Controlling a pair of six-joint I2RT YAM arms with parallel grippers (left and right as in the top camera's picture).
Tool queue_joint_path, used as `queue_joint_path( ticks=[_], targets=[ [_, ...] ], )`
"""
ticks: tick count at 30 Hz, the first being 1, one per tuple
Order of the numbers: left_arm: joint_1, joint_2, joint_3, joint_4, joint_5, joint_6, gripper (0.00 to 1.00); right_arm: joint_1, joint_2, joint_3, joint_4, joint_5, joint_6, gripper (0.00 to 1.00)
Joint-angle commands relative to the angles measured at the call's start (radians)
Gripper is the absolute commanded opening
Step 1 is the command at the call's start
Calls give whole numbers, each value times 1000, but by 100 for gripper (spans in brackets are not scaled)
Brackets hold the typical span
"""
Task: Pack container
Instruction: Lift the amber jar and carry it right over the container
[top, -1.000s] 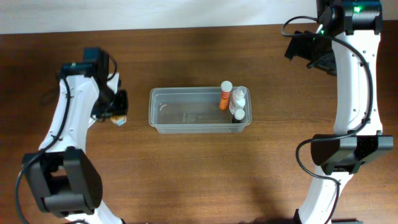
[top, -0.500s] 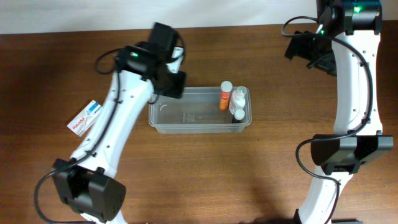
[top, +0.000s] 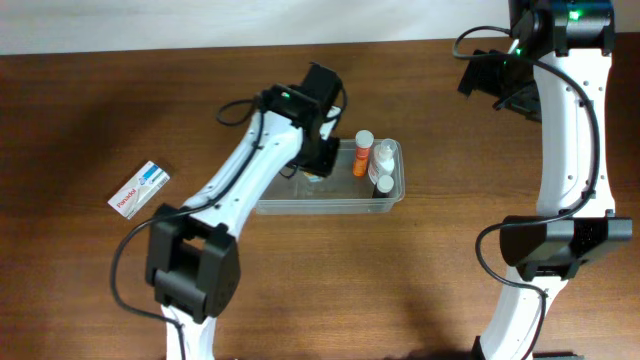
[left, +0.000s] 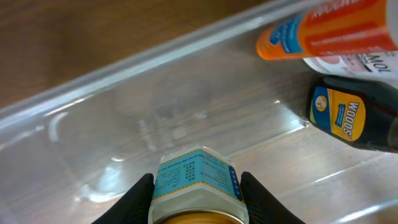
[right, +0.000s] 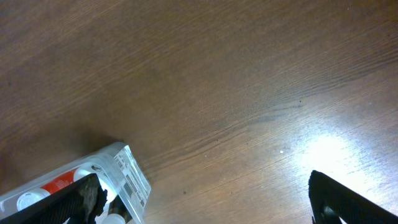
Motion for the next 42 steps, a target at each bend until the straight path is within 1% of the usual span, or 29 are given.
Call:
queue_joint_path(
  ticks=[1,4,7,8,14,16,18,20,25,28,30,31,32,36,39,42],
  targets=[
    [-31,31,18,4,22,-21,17,-5,2,15,-3,-2,5,99],
    [-44,37,18,5,21,-61,17,-5,2,15,-3,-2,5,99],
    [-45,37,18,4,5,-130,16,-5,2,15,-3,-2,5,98],
    [-45,37,18,0,-21,-186,16,-5,2,15,-3,-2,5,98],
    [-45,37,18,-6,-46,-357,15,-5,2,15,-3,-2,5,98],
    [-46,37,18,-8,-46,-361,15,-5,2,15,-3,-2,5,98],
    [-46,37,18,-14,-46,-368,11,-5,2,15,-3,-2,5,98],
    [-46,37,18,-18,-46,-382,9,-5,2,15,-3,-2,5,98],
    [-46,37,18,-18,-46,-381,10,-5,2,15,-3,-2,5,98],
    [-46,37,18,-17,-46,-326,11,-5,2,15,-3,-2,5,98],
    [-46,37,18,-16,-46,-236,11,-5,2,15,-3,-2,5,98],
    [-46,37,18,-16,-46,-149,11,-5,2,15,-3,-2,5,98],
    [-46,37,18,-17,-46,-92,11,-5,2,15,-3,-2,5,98],
    [-46,37,18,-22,-46,82,11,-5,2,15,-3,-2,5,98],
    [-46,37,18,-38,-45,193,11,-5,2,15,-3,-2,5,98],
    [-46,37,18,-57,-45,262,11,-5,2,15,-3,-2,5,98]
  ],
)
